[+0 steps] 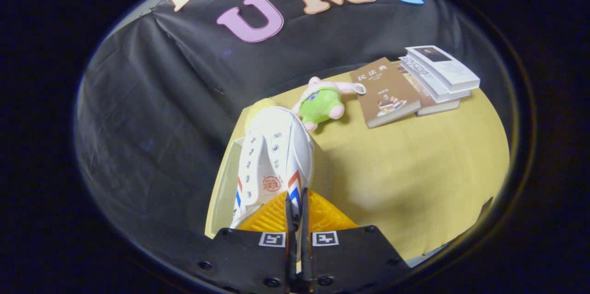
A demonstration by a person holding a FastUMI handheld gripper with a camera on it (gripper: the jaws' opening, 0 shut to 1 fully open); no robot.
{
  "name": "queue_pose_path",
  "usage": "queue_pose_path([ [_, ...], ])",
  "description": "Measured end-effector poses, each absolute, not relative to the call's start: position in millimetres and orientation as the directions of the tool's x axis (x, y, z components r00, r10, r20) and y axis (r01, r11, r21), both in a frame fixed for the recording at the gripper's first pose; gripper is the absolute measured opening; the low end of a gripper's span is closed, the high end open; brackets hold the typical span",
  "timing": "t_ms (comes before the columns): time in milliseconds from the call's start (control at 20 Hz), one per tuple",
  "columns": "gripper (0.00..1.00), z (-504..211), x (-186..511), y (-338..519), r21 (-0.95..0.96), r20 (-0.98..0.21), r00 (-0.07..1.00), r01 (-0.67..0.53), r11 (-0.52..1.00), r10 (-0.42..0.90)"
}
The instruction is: Open the storage box then place both shoes into the box .Put the left shoe in first, then the right shoe, with the right side of both shoes facing outward in a uniform manner.
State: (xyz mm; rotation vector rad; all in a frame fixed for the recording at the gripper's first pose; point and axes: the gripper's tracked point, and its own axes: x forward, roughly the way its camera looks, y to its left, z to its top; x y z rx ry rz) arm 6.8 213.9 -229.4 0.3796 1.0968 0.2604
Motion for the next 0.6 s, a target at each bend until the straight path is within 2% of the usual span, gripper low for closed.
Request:
queue_pose_path([
  [50, 0.07, -234, 6, 221, 0.423, -0.815, 0.43, -0.018, 0.906, 0.389],
  [350, 0.28, -260, 5, 243, 0.387, -0.839, 0.41, -0.014, 0.922, 0.358],
  [500, 0.38, -247, 22, 249, 0.413, -0.789, 0.488, -0.027, 0.91, 0.373],
  [600, 0.59, -242, 28, 238, 0.374, -0.779, 0.526, -0.045, 0.926, 0.34],
])
